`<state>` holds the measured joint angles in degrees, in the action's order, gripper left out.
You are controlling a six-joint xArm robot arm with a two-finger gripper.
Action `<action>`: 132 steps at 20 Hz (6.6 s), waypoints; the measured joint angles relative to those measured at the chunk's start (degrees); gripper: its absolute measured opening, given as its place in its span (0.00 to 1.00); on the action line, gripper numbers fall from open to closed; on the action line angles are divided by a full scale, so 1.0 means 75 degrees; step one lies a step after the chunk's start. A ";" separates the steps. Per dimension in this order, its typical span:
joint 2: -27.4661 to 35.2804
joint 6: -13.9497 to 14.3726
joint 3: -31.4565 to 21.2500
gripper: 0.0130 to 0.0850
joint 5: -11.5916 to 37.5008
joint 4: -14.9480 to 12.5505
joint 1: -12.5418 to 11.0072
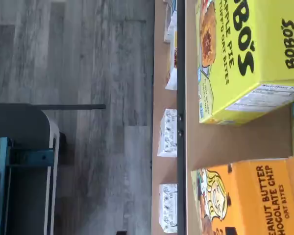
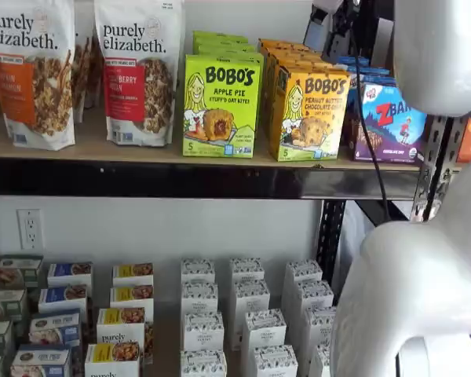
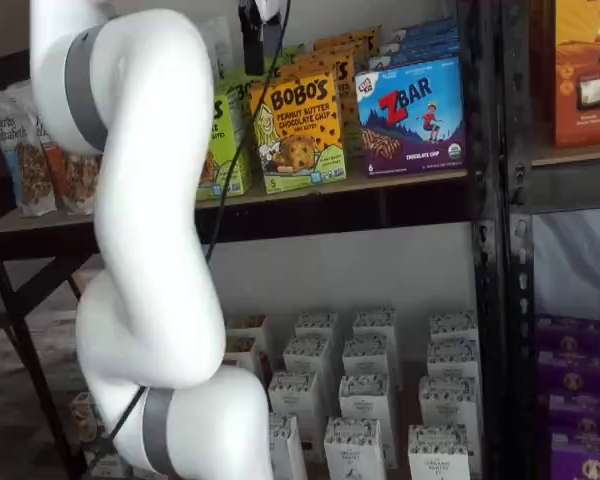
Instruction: Pick up the orange box on the top shelf, the fifth box from the left
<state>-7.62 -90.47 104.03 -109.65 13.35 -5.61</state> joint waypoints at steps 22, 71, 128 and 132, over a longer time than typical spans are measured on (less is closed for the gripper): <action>0.0163 -0.0092 -0.0309 1.00 0.1077 -0.1073 0.0356; 0.0453 -0.0259 -0.0969 1.00 0.1850 -0.1367 0.0318; 0.0817 -0.0283 -0.0610 0.33 0.1312 -0.1556 0.0320; 0.0796 -0.0275 -0.0627 0.33 0.1317 -0.1600 0.0338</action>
<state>-1.65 -92.54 99.32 -99.77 1.35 -3.07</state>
